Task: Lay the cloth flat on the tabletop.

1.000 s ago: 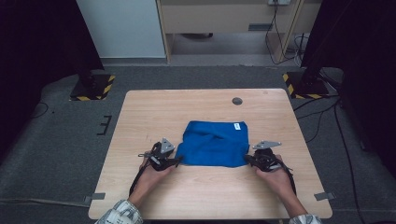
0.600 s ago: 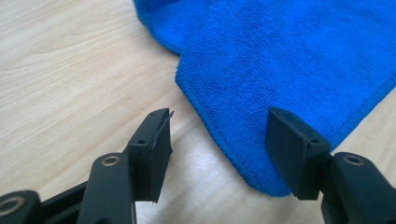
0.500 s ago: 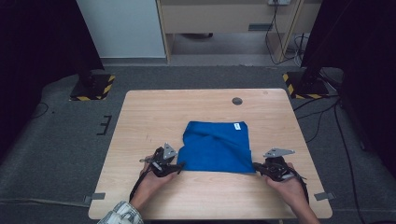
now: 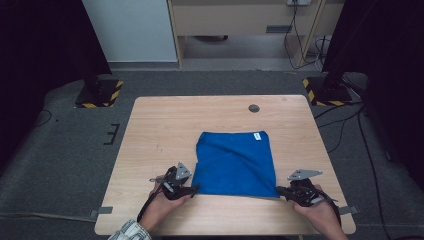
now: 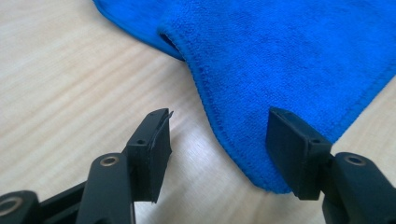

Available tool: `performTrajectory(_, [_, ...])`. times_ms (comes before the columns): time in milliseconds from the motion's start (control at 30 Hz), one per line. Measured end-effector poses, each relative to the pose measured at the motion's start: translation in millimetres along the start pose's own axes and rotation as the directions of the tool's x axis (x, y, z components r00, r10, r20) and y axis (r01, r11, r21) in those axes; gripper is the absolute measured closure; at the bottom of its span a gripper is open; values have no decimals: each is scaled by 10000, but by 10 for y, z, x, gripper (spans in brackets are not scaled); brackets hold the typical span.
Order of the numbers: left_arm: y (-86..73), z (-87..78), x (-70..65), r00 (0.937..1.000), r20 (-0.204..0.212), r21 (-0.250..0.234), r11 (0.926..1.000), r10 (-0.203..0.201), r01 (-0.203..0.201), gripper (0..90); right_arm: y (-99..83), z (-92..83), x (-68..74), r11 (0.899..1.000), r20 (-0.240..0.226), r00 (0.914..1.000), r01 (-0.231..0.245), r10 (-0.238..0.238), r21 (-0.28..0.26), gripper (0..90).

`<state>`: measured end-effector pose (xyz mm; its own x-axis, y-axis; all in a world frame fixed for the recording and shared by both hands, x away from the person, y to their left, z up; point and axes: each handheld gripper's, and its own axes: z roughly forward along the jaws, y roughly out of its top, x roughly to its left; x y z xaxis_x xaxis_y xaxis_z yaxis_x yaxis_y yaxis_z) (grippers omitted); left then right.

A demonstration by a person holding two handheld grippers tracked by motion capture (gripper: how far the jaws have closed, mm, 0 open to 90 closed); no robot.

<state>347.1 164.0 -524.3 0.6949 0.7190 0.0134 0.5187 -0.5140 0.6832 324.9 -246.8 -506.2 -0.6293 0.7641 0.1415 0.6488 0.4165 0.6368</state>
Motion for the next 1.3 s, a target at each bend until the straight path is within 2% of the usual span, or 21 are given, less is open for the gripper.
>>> performTrajectory(200, [-51,-61,-8,10000,73,109,9999,-11,10,392,-17,8,4,9997,-78,9999,-121,123,223,885])
performTrajectory(333, [-91,-110,10,9999,-52,215,9997,-137,138,388,-30,-8,51,9999,-147,9999,43,-40,163,854])
performTrajectory(433, [-93,-135,27,9997,-12,115,9996,-247,247,371,-12,-23,57,9998,9,10000,-15,15,-194,693])
performTrajectory(500, [-98,-119,17,9998,6,220,9996,-182,181,370,10,-21,67,9991,421,9991,-30,48,-421,542])
performTrajectory(567, [-103,-115,13,9999,-49,255,9995,-162,163,367,30,17,90,9986,553,9984,97,-68,-522,466])
performTrajectory(633, [-111,-123,17,9999,-86,248,9996,-114,117,364,56,114,115,9985,928,9951,367,-327,-417,392])
performTrajectory(800, [-162,-187,77,9994,-342,352,9993,-79,91,358,131,284,150,9971,1257,9900,682,-636,-324,324])
performTrajectory(867, [-186,-206,108,9992,-327,349,9991,-243,255,358,157,332,179,9966,1341,9882,781,-738,-265,298])
performTrajectory(967, [-196,-217,87,9995,-238,387,9990,-228,238,359,152,382,218,9941,1523,9827,1078,-1054,-73,267])
performTrajectory(1100, [-205,-235,27,9999,-2,481,9987,-170,170,376,119,368,211,9931,1612,9802,1174,-1150,-55,259])
performTrajectory(1200, [-210,-248,11,9997,164,589,9981,-202,192,333,85,330,186,9951,1457,9844,988,-982,33,257])
performTrajectory(1300, [-192,-265,18,9991,220,398,9986,-358,349,284,53,288,152,9952,1382,9856,965,-975,141,255])
